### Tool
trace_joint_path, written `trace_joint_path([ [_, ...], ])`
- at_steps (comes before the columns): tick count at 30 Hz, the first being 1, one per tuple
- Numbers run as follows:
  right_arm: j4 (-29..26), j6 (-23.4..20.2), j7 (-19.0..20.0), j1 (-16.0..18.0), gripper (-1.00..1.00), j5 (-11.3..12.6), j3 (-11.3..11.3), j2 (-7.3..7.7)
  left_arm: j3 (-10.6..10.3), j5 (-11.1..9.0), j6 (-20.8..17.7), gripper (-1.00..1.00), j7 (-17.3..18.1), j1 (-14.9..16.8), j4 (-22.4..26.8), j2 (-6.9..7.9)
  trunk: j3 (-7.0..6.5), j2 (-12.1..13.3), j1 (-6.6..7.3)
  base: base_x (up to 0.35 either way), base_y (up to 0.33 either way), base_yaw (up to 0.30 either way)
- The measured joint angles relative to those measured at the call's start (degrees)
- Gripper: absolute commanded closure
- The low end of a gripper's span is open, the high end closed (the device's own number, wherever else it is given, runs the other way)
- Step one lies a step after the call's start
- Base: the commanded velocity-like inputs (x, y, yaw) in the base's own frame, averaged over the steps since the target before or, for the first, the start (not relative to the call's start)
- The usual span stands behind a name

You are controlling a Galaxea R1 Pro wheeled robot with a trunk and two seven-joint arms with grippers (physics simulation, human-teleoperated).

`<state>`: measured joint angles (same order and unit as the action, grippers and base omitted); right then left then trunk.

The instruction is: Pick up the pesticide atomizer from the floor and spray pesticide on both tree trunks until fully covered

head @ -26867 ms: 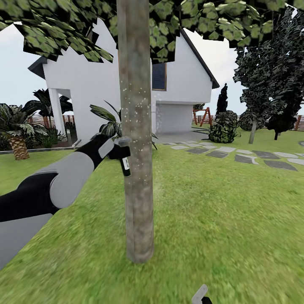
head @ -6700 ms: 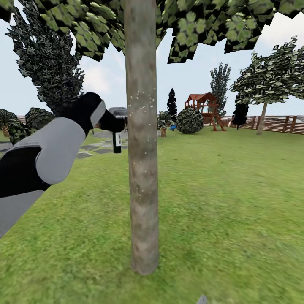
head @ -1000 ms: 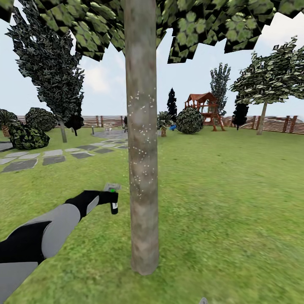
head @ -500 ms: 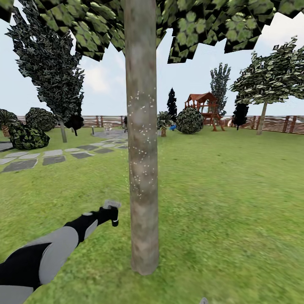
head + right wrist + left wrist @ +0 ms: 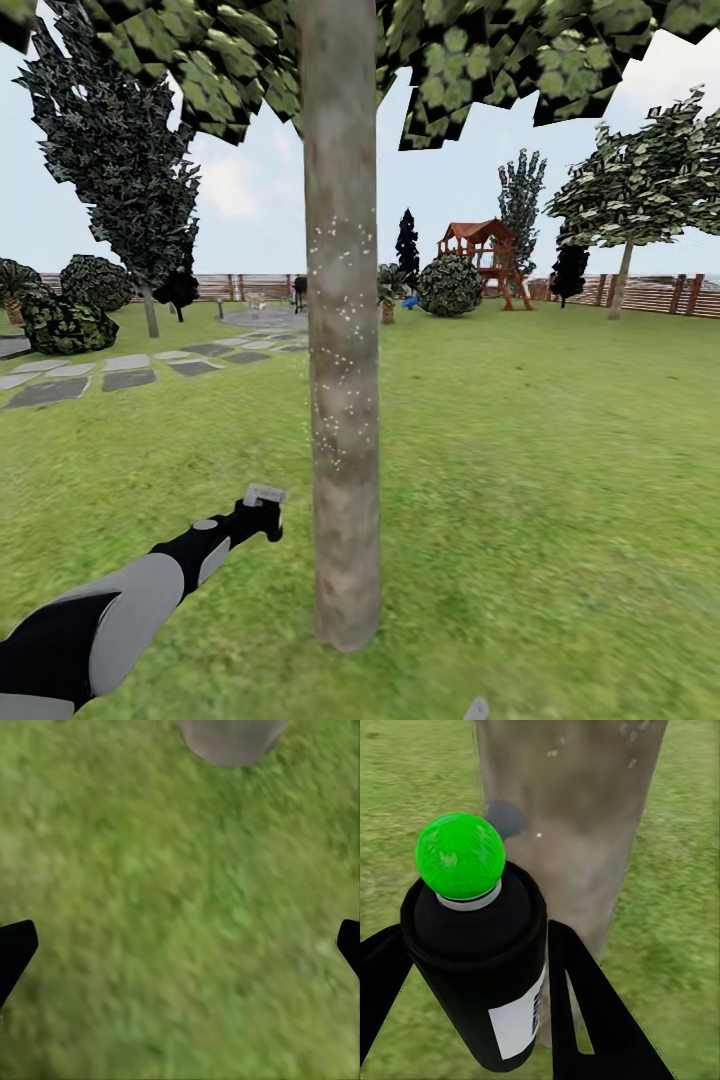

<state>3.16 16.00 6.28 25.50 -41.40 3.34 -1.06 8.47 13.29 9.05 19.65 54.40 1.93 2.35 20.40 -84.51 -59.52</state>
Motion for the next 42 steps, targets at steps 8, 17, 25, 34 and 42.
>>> trace_joint_path([
  [8,0.00,0.08,-0.02,0.02,-1.00,0.00,0.00,0.00,0.00,-0.01,0.08,1.00,0.00,0.00,0.00,-0.02,0.00,0.00,0.00,0.000,0.319,0.000],
  [17,0.00,0.08,-0.02,0.02,-1.00,0.00,0.00,0.00,0.01,-0.01,0.08,1.00,0.00,0.00,0.00,0.02,0.00,0.00,0.00,0.000,0.332,0.000],
  [25,0.00,0.08,-0.03,-0.01,-1.00,0.00,0.00,-0.07,0.02,-4.62,0.08,1.00,0.06,0.00,0.00,0.02,0.00,0.00,0.00,0.035,0.338,0.000],
  [34,0.00,0.08,-0.01,-0.16,-1.00,0.00,0.00,-0.07,-0.01,-5.80,0.10,1.00,0.33,0.00,0.00,-0.06,0.00,0.00,0.00,0.127,0.329,-0.005],
  [42,0.00,0.08,-0.01,-0.18,-1.00,0.00,0.00,-0.08,0.03,-5.83,0.79,1.00,0.35,0.00,0.00,-0.06,-0.07,0.00,0.00,-0.065,0.044,-0.145],
])
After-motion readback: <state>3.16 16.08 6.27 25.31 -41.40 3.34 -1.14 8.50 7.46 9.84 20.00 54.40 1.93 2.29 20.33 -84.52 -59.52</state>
